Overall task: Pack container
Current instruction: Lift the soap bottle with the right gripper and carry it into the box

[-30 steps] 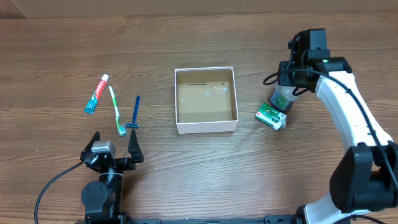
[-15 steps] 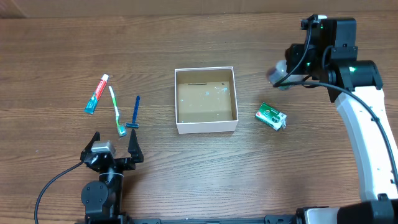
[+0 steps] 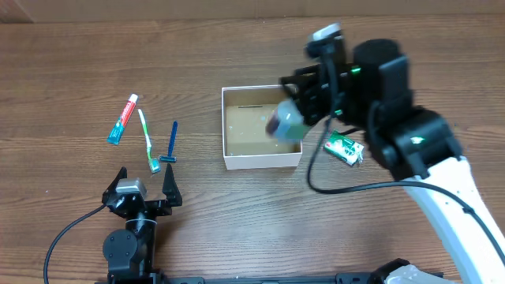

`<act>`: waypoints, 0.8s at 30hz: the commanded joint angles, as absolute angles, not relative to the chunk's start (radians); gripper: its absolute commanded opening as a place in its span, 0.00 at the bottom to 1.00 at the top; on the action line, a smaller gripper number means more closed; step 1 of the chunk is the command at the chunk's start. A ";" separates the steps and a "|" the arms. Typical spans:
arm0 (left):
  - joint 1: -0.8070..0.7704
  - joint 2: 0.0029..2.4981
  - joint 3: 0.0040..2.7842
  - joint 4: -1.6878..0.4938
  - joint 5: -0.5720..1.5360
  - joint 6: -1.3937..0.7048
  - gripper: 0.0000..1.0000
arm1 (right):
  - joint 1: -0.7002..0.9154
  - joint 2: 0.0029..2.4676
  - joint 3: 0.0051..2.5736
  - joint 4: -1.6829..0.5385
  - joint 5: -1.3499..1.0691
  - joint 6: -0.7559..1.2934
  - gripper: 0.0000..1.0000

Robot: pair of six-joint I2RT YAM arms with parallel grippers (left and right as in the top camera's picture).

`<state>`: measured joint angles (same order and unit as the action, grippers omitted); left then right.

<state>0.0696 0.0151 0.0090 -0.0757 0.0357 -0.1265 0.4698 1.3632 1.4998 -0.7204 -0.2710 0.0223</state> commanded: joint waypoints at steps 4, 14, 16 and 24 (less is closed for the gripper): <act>0.067 0.005 0.005 -0.077 0.026 -0.112 1.00 | 0.580 1.480 1.533 -0.638 -0.212 0.025 0.04; 0.067 0.005 0.005 -0.077 0.026 -0.111 1.00 | 0.595 1.616 1.533 -0.499 -0.176 0.022 0.04; 0.067 0.005 0.005 -0.077 0.026 -0.111 1.00 | 0.595 1.628 1.533 -0.461 -0.176 0.022 0.04; 0.067 0.005 0.005 -0.077 0.026 -0.111 1.00 | 0.595 1.703 1.533 -0.324 -0.176 0.022 0.04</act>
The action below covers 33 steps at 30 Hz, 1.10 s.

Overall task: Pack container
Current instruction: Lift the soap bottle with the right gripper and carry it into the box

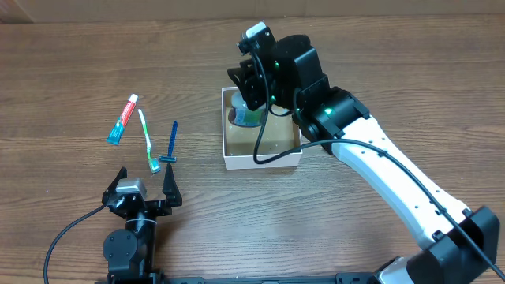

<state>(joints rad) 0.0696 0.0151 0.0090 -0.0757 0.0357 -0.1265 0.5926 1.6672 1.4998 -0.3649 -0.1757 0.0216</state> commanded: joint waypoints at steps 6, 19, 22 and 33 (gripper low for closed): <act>0.067 0.005 0.005 -0.077 0.026 -0.111 1.00 | 0.595 1.784 1.533 -0.272 -0.175 0.022 0.04; 0.067 0.005 0.005 -0.077 0.026 -0.111 1.00 | 0.593 1.887 1.533 -0.155 -0.086 -0.010 0.04; 0.067 0.005 0.005 -0.077 0.026 -0.111 1.00 | 0.589 1.911 1.533 -0.135 -0.086 -0.031 0.04; 0.067 0.005 0.005 -0.077 0.026 -0.111 1.00 | 0.566 1.989 1.533 -0.055 -0.087 -0.031 0.04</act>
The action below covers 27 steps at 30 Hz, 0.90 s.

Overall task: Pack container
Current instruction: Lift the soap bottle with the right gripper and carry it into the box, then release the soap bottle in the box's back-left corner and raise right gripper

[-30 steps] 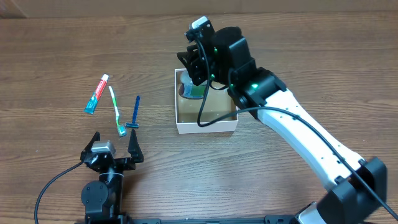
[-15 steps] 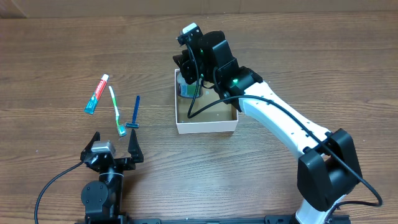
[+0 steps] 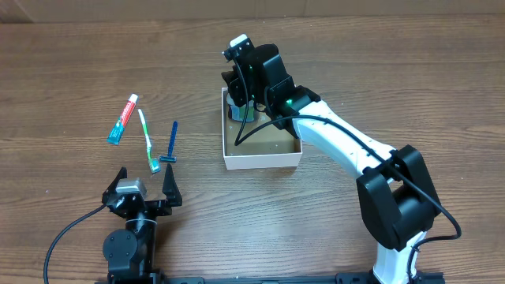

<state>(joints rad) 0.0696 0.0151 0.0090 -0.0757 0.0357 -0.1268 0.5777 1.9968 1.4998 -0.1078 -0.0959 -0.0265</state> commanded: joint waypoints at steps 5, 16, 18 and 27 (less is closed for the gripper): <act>0.067 0.005 0.005 -0.077 0.026 -0.111 1.00 | 0.563 2.019 1.533 -0.011 -0.087 -0.035 0.04; 0.067 0.005 0.005 -0.077 0.026 -0.111 1.00 | 0.563 2.045 1.533 0.004 -0.091 -0.035 0.46; 0.067 0.005 0.005 -0.077 0.026 -0.111 1.00 | 0.563 2.045 1.533 0.011 -0.091 -0.034 0.55; 0.067 0.005 0.005 -0.077 0.026 -0.111 1.00 | 0.565 2.042 1.544 0.013 -0.136 -0.034 0.70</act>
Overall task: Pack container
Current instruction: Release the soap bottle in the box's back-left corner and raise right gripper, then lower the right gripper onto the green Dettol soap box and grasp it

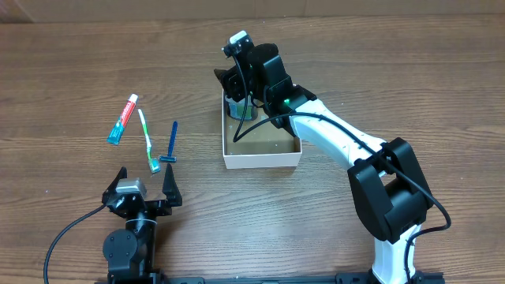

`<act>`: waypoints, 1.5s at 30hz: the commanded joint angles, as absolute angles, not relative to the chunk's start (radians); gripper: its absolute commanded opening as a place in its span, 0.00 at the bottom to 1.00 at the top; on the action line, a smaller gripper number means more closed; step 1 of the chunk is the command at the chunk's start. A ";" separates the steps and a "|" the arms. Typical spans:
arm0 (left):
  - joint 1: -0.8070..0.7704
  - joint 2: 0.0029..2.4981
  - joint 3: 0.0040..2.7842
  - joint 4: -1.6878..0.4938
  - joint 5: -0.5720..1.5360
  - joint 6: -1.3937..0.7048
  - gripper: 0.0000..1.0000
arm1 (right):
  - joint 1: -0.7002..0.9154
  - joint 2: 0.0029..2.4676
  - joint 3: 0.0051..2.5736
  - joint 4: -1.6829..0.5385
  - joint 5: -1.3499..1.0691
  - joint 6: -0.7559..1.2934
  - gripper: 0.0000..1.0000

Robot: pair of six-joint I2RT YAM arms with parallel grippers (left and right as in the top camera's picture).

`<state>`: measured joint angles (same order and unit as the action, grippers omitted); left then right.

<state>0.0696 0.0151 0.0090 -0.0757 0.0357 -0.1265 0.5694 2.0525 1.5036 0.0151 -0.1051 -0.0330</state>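
A white open-topped box (pixel 272 160) sits mid-table. A blue-green round container (pixel 241 111) stands in its far-left corner. My right gripper (pixel 235 91) hangs right over that container; one dark finger juts out to the left past the box corner, so the jaws look spread and open. At the table's near left, my left gripper (pixel 143 180) rests open with nothing in it. A red-and-blue toothpaste tube (pixel 122 120), a green-white toothbrush (pixel 147 140) and a blue razor (pixel 170 143) lie on the table left of the box.
The right arm (pixel 347 150) stretches from the near right diagonally over the box's right side and hides the table under it. The wooden table (pixel 71 63) shows around the loose items.
The right gripper stayed over the box's far-left corner, and its fingers now stand wider, one poking out to the left. The container stands in that corner. The left arm has not moved.
The right gripper first held the blue-green container above the box's right edge, a green packet lying right of the box. Then it was over the box's far left, then low in the far-left corner. Now the container stands there under spread fingers.
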 commanded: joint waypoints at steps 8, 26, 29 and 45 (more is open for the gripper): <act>0.067 0.005 0.005 -0.077 0.026 -0.111 1.00 | 0.565 1.996 1.746 -0.279 -0.143 -0.062 0.85; 0.067 0.005 0.005 -0.077 0.026 -0.111 1.00 | 0.307 1.931 2.364 -1.418 -0.043 0.353 1.00; 0.067 0.005 0.005 -0.077 0.026 -0.111 1.00 | 0.217 1.932 2.354 -1.512 -0.078 0.385 1.00; 0.067 0.005 0.005 -0.077 0.026 -0.111 1.00 | 0.015 1.933 1.876 -1.503 0.017 0.507 1.00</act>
<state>0.0696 0.0151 0.0090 -0.0761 0.0357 -0.1265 0.0132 1.9434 2.0209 -1.5455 -0.0010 0.4603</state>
